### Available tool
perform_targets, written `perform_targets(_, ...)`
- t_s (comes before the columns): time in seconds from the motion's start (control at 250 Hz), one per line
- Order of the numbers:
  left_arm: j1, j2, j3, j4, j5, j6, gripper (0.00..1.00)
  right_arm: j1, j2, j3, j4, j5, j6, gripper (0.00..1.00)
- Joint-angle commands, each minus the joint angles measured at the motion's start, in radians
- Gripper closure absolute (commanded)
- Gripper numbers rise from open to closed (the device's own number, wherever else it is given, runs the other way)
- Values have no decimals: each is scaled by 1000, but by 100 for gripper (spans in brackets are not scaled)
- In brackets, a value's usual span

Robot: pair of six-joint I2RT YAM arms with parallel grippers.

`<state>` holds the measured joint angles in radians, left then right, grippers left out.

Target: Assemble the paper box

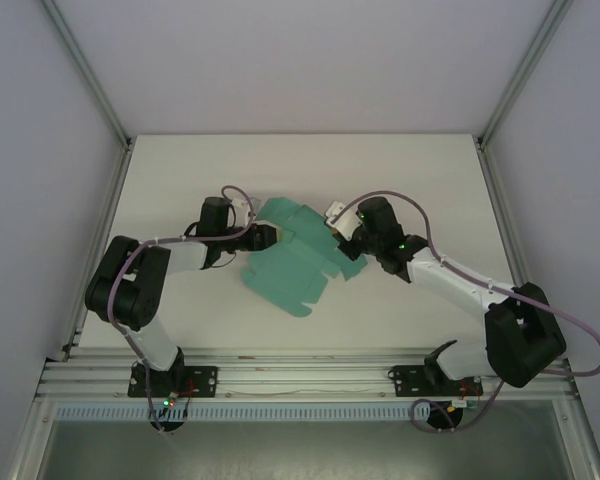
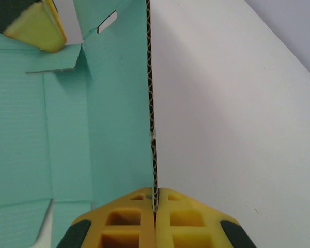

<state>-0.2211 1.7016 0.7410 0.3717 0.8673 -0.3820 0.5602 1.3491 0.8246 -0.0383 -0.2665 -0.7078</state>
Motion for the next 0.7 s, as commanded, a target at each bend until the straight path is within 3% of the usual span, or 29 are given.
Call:
perform_targets(0.0, -3, -67, -1, -93, -99, 27, 29, 13, 2, 43, -25, 96, -56, 100)
perform_targets(0.116, 2, -139, 3, -189, -191, 37, 0, 47, 25, 57, -27, 225, -142, 100)
perform_targets(0.28, 9, -239, 18, -304, -318, 33, 0, 128, 88, 43, 70, 460, -322, 100)
perform_targets(0.388, 29, -276, 38, -353, -410, 8, 0, 166, 126, 25, 169, 550, -438, 100)
perform_targets(0.572, 112, -266, 59, -375, -528, -81, 0, 206, 179, -34, 391, 624, -601, 100)
perform_targets(0.696, 124, -194, 107, -378, -558, -66, 0, 225, 213, -57, 463, 648, -668, 100)
